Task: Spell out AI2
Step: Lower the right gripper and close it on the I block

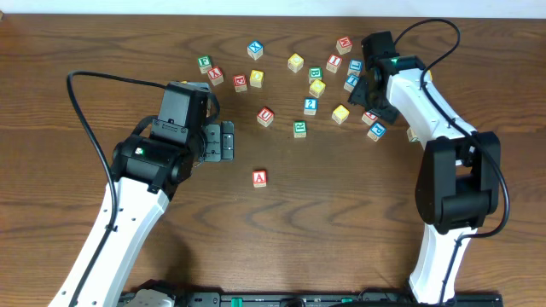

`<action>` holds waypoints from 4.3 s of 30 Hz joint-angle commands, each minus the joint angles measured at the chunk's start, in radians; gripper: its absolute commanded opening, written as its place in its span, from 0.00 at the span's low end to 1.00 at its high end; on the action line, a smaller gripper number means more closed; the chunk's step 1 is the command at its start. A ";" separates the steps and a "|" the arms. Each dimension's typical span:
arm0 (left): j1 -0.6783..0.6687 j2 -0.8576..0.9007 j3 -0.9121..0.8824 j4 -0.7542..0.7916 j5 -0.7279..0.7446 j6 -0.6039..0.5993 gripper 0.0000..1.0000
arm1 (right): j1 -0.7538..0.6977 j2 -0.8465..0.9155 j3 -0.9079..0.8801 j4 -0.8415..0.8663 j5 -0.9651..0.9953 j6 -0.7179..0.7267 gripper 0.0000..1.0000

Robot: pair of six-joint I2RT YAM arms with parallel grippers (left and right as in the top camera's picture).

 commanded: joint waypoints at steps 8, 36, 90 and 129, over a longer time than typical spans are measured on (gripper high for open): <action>0.004 0.002 -0.006 0.000 -0.013 0.007 0.95 | 0.000 0.060 0.011 0.007 0.020 0.003 0.72; 0.004 0.002 -0.006 -0.004 -0.013 0.007 0.95 | -0.004 0.060 0.011 0.011 0.028 0.033 0.65; 0.004 0.003 -0.006 -0.007 -0.013 0.007 0.95 | -0.002 0.075 -0.039 0.041 0.032 0.034 0.40; 0.004 0.003 -0.006 -0.011 -0.013 0.007 0.95 | -0.003 0.074 -0.050 0.099 0.031 0.033 0.26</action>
